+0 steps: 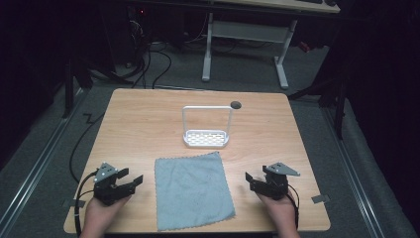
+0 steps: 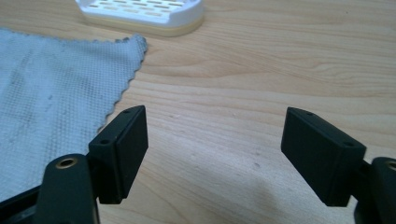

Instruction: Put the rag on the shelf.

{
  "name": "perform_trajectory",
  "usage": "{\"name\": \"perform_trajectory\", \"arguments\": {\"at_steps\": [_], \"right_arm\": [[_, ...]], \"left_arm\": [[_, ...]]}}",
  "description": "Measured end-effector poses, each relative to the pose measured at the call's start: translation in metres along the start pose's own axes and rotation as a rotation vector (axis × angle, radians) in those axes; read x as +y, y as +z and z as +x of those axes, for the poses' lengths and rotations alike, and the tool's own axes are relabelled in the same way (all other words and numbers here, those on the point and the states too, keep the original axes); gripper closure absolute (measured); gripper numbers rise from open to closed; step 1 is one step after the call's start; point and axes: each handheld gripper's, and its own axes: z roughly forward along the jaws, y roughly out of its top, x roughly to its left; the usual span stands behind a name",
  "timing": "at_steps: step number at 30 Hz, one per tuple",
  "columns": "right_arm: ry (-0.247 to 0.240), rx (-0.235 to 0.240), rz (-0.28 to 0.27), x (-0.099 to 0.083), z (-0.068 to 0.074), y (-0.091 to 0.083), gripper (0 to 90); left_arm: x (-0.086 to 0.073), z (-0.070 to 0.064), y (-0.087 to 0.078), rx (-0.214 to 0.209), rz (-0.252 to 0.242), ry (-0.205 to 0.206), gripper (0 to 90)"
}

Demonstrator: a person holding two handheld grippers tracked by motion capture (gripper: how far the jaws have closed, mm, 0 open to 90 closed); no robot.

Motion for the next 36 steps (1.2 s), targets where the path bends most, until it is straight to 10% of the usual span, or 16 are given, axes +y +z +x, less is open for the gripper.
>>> {"name": "perform_trajectory", "arguments": {"at_steps": [12, 21, 25, 30, 36], "right_arm": [[-0.022, 0.054, -0.044, -0.003, 0.004, -0.013, 37.5], [-0.148, 0.109, -0.055, 0.002, 0.03, -0.001, 55.4], [-0.264, 0.166, 0.018, 0.018, 0.069, 0.031, 77.6], [-0.257, 0.173, 0.131, 0.028, 0.079, 0.065, 88.3], [-0.233, 0.209, 0.159, 0.008, 0.07, 0.043, 90.0]], "left_arm": [[0.005, -0.006, 0.004, -0.034, -0.056, 0.002, 39.5], [0.005, -0.032, 0.025, -0.125, 0.076, 0.046, 46.1], [0.006, -0.058, 0.04, -0.123, 0.123, 0.14, 63.2], [0.001, -0.066, 0.052, -0.136, 0.182, 0.185, 70.8], [-0.005, -0.073, 0.048, -0.194, 0.186, 0.199, 70.8]]}}
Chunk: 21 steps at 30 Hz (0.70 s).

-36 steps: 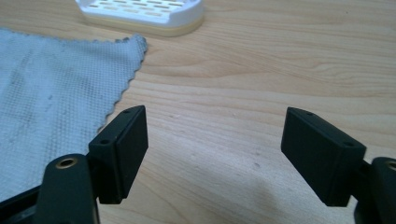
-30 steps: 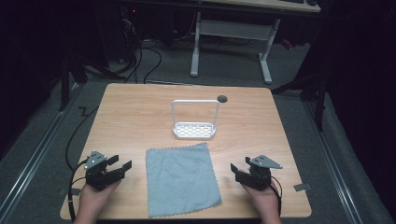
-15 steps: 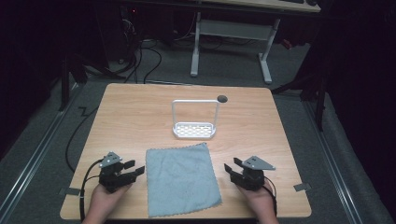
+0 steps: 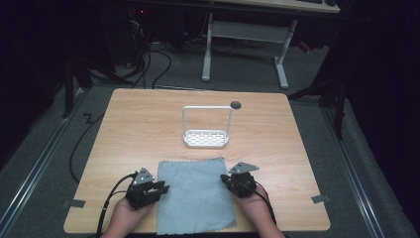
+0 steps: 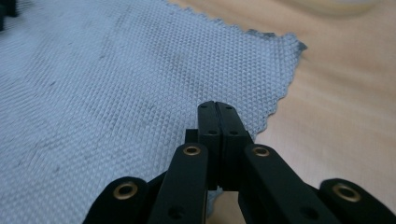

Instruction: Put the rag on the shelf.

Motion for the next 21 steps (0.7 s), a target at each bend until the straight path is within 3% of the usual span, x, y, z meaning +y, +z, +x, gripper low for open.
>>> {"name": "perform_trajectory", "arguments": {"at_steps": [1, 2, 3, 4, 5, 7, 9, 12, 15, 19, 21], "right_arm": [[0.004, 0.01, -0.004, -0.005, 0.0, -0.005, 90.0], [0.004, 0.01, -0.004, -0.005, 0.0, -0.005, 90.0], [0.019, 0.027, -0.005, -0.018, 0.003, -0.017, 89.3], [0.014, 0.029, -0.005, -0.021, 0.005, -0.022, 86.3], [0.011, 0.031, -0.022, -0.022, 0.006, -0.026, 85.1], [0.016, 0.032, -0.044, -0.022, 0.006, -0.03, 83.5], [0.056, 0.019, -0.104, -0.02, 0.002, -0.04, 79.9], [0.084, -0.013, -0.12, -0.024, -0.007, -0.044, 73.1], [0.092, -0.034, -0.115, -0.028, -0.012, -0.045, 71.5], [0.125, -0.052, -0.144, -0.032, -0.02, -0.048, 63.7], [0.139, -0.024, -0.15, -0.028, -0.024, -0.045, 63.7]], "left_arm": [[-0.003, -0.006, -0.002, -0.037, 0.013, 0.012, 70.7], [-0.003, -0.006, -0.002, -0.037, 0.013, 0.012, 70.5], [-0.004, -0.01, -0.003, -0.061, 0.018, 0.011, 70.1], [-0.006, -0.016, -0.007, -0.071, 0.039, 0.031, 69.1], [-0.006, -0.017, -0.008, -0.064, 0.035, 0.033, 68.3], [-0.005, -0.015, -0.01, -0.047, 0.021, 0.025, 64.9], [-0.003, -0.001, -0.014, -0.004, -0.038, -0.051, 63.1], [0.001, 0.019, -0.013, 0.08, -0.074, -0.117, 56.4], [0.007, 0.025, -0.007, 0.105, -0.074, -0.14, 53.2], [0.018, 0.018, 0.014, 0.149, -0.018, -0.098, 49.5], [0.019, 0.018, 0.015, 0.161, -0.015, -0.102, 52.9]]}}
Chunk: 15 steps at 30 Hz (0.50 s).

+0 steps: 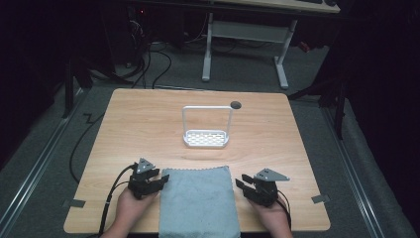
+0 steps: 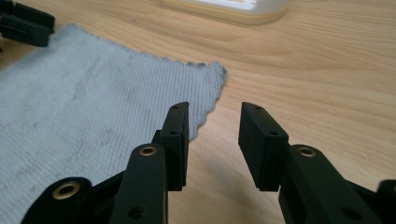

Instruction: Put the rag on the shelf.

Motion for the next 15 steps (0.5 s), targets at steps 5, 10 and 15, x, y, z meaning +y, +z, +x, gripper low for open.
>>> {"name": "perform_trajectory", "arguments": {"at_steps": [5, 10, 15], "right_arm": [[-0.047, 0.03, 0.015, 0.031, -0.009, 0.021, 61.9], [-0.043, 0.02, 0.066, 0.036, -0.015, 0.033, 60.4], [-0.038, -0.023, 0.077, 0.034, -0.012, 0.036, 57.3]], "left_arm": [[0.014, -0.006, 0.013, -0.01, 0.028, -0.04, 66.9], [0.014, -0.006, 0.017, -0.009, 0.016, -0.034, 87.8], [0.013, 0.007, 0.018, -0.068, 0.002, -0.066, 89.4]]}}
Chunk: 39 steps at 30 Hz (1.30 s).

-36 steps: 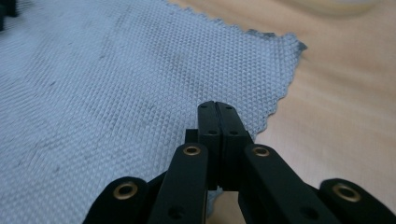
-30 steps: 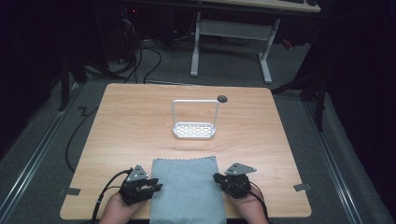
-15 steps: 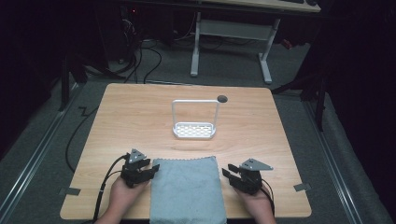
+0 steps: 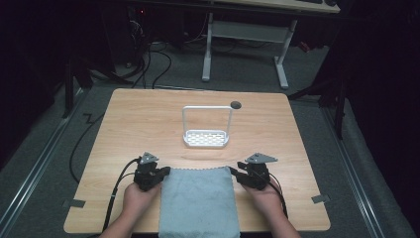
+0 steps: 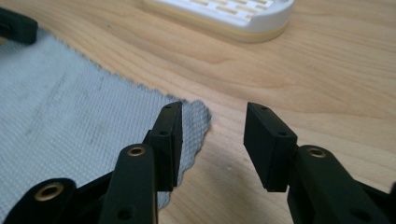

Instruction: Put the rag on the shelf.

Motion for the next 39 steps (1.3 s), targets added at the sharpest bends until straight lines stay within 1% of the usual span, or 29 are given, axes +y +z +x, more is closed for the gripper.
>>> {"name": "perform_trajectory", "arguments": {"at_steps": [3, 4, 5, 6, 7, 8, 9, 10, 13, 14, 16, 17, 18, 19, 20, 21, 23, 25, 26, 27, 28, 29, 30, 32, 35, 36, 37, 38, 39], "right_arm": [[-0.007, -0.018, 0.019, -0.001, 0.004, 0.005, 56.8], [0.011, -0.012, 0.02, -0.001, 0.005, 0.006, 56.9], [0.024, 0.005, 0.018, 0.0, 0.007, 0.012, 56.9], [0.024, 0.005, 0.018, 0.0, 0.007, 0.012, 56.9], [0.018, 0.004, 0.023, 0.001, 0.009, 0.015, 56.9], [-0.014, -0.007, 0.047, 0.004, 0.012, 0.025, 56.9], [-0.014, -0.007, 0.047, 0.004, 0.012, 0.025, 56.9], [-0.024, -0.009, 0.058, 0.006, 0.014, 0.029, 56.7], [-0.032, -0.006, 0.055, 0.006, 0.014, 0.032, 55.9], [-0.015, 0.023, 0.052, 0.008, 0.014, 0.035, 55.7], [-0.015, 0.025, 0.05, 0.009, 0.014, 0.036, 55.4], [-0.018, 0.032, 0.05, 0.01, 0.015, 0.038, 55.1], [-0.034, 0.032, 0.05, 0.013, 0.018, 0.042, 54.9], [-0.034, 0.032, 0.05, 0.013, 0.018, 0.042, 54.9], [-0.046, 0.018, 0.049, 0.015, 0.02, 0.045, 56.6], [-0.046, 0.018, 0.047, 0.015, 0.021, 0.046, 58.0], [-0.058, 0.003, 0.042, 0.016, 0.022, 0.047, 64.5], [-0.079, -0.025, 0.047, 0.015, 0.025, 0.046, 76.9], [-0.085, -0.021, 0.048, 0.015, 0.024, 0.046, 82.2], [-0.085, -0.021, 0.048, 0.015, 0.024, 0.046, 82.2], [-0.081, -0.012, 0.049, 0.015, 0.025, 0.046, 85.8], [-0.092, -0.004, 0.051, 0.015, 0.024, 0.046, 88.4], [-0.119, -0.008, 0.059, 0.016, 0.027, 0.045, 89.0], [-0.123, -0.002, 0.06, 0.015, 0.028, 0.044, 89.1], [-0.111, 0.012, -0.009, 0.015, 0.029, 0.027, 89.2], [-0.097, 0.011, -0.059, 0.015, 0.029, 0.013, 89.2], [-0.1, 0.006, -0.079, 0.014, 0.03, 0.008, 89.2], [-0.099, 0.003, -0.099, 0.013, 0.03, 0.003, 89.2], [-0.092, 0.003, -0.123, 0.012, 0.03, -0.002, 89.2]], "left_arm": [[-0.002, 0.003, -0.002, -0.015, -0.004, -0.016, 89.4], [-0.002, 0.004, -0.003, -0.024, -0.008, -0.021, 89.5], [-0.002, 0.006, -0.006, -0.041, -0.028, -0.027, 89.4], [-0.002, 0.006, -0.006, -0.041, -0.028, -0.027, 89.2], [-0.001, 0.007, -0.009, -0.03, -0.042, -0.027, 89.2], [0.0, 0.008, -0.018, -0.015, -0.081, -0.042, 88.7], [0.0, 0.008, -0.018, -0.015, -0.081, -0.042, 88.3], [0.0, 0.009, -0.023, -0.007, -0.091, -0.046, 86.8], [-0.001, 0.01, -0.022, 0.0, -0.083, -0.046, 86.2], [-0.002, 0.01, -0.019, -0.003, -0.075, -0.049, 88.4], [-0.002, 0.011, -0.017, -0.006, -0.071, -0.049, 88.7], [-0.002, 0.011, -0.016, -0.013, -0.063, -0.051, 88.8], [-0.002, 0.01, -0.015, -0.008, -0.056, -0.043, 89.0], [-0.002, 0.01, -0.015, -0.008, -0.056, -0.043, 89.0], [-0.003, 0.008, -0.015, -0.009, -0.052, -0.033, 89.0], [-0.003, 0.008, -0.015, -0.009, -0.052, -0.033, 89.0], [-0.003, 0.008, -0.015, -0.009, -0.052, -0.029, 89.1], [-0.003, 0.008, -0.016, -0.011, -0.05, -0.024, 89.1], [-0.003, 0.008, -0.016, -0.011, -0.05, -0.024, 89.1], [-0.003, 0.007, -0.017, -0.012, -0.054, -0.026, 89.1], [-0.003, 0.007, -0.017, -0.012, -0.061, -0.025, 89.1], [-0.003, 0.006, -0.018, -0.014, -0.064, -0.02, 89.1], [-0.002, 0.005, -0.02, -0.019, -0.08, -0.013, 89.2], [-0.002, 0.004, -0.021, -0.028, -0.093, -0.005, 89.2], [0.0, 0.0, -0.024, -0.041, -0.134, 0.011, 89.3], [0.001, -0.003, -0.025, -0.039, -0.148, 0.021, 89.4], [0.002, -0.004, -0.026, -0.041, -0.156, 0.026, 89.4], [0.003, -0.009, -0.028, -0.038, -0.184, 0.038, 89.3], [0.003, -0.009, -0.028, -0.038, -0.184, 0.038, 89.3]]}}
